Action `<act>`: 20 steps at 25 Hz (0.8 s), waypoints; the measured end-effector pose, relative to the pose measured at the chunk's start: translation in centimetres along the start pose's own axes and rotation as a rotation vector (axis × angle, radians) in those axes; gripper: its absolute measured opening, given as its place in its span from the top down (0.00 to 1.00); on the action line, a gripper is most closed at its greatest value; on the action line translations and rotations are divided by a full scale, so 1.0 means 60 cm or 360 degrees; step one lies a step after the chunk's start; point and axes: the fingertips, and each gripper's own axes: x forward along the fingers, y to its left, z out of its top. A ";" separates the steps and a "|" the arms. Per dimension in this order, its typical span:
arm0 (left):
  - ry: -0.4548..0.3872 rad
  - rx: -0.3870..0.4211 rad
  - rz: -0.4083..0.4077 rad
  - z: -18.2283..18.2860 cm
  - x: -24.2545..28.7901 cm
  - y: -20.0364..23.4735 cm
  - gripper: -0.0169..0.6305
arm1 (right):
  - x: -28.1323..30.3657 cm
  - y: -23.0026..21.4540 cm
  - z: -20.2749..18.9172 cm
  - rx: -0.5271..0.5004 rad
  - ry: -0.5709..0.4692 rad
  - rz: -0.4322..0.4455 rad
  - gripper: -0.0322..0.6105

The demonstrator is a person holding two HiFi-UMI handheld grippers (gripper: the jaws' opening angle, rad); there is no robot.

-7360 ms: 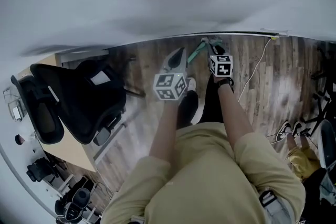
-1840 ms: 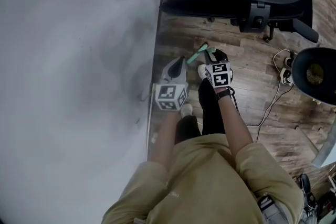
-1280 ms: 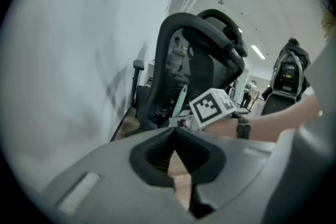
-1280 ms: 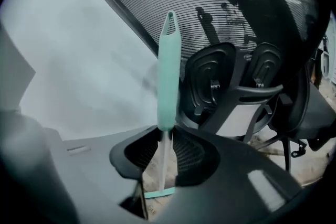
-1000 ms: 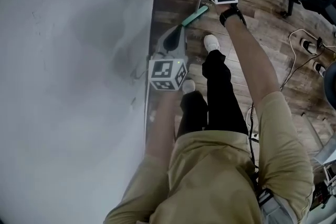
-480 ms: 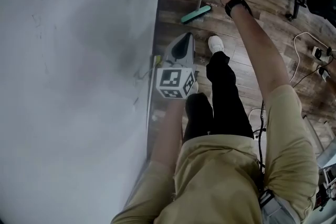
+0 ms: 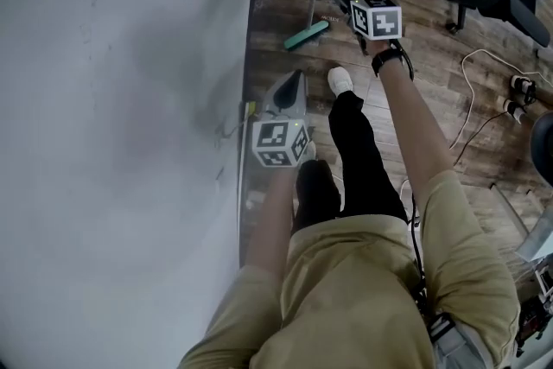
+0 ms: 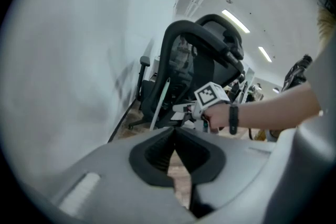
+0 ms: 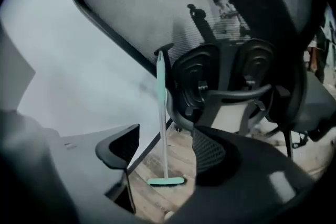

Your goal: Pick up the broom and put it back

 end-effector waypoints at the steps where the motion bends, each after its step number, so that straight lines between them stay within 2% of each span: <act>1: -0.0009 -0.0001 -0.0004 0.012 -0.014 -0.006 0.97 | -0.039 0.005 -0.009 0.0067 -0.0027 -0.0022 0.46; 5: -0.0042 0.0024 -0.0055 0.071 -0.089 -0.047 0.97 | -0.201 0.053 -0.052 0.0308 -0.0104 -0.0124 0.54; 7: -0.0073 0.0038 -0.0083 0.103 -0.131 -0.072 0.97 | -0.276 0.106 -0.066 0.0445 -0.0096 -0.0075 0.60; 9: -0.0130 0.0048 -0.0110 0.141 -0.169 -0.096 0.97 | -0.346 0.169 -0.052 0.0538 -0.0120 0.0014 0.65; 11: -0.0201 0.0076 -0.0142 0.182 -0.207 -0.117 0.97 | -0.414 0.224 -0.009 0.0462 -0.0244 0.0025 0.77; 16: -0.0374 0.0176 -0.0191 0.272 -0.313 -0.156 0.97 | -0.544 0.357 0.106 0.0062 -0.0477 0.0005 0.87; 20: -0.0531 0.0269 -0.0237 0.350 -0.381 -0.183 0.97 | -0.633 0.417 0.193 -0.0064 -0.0650 -0.0017 0.94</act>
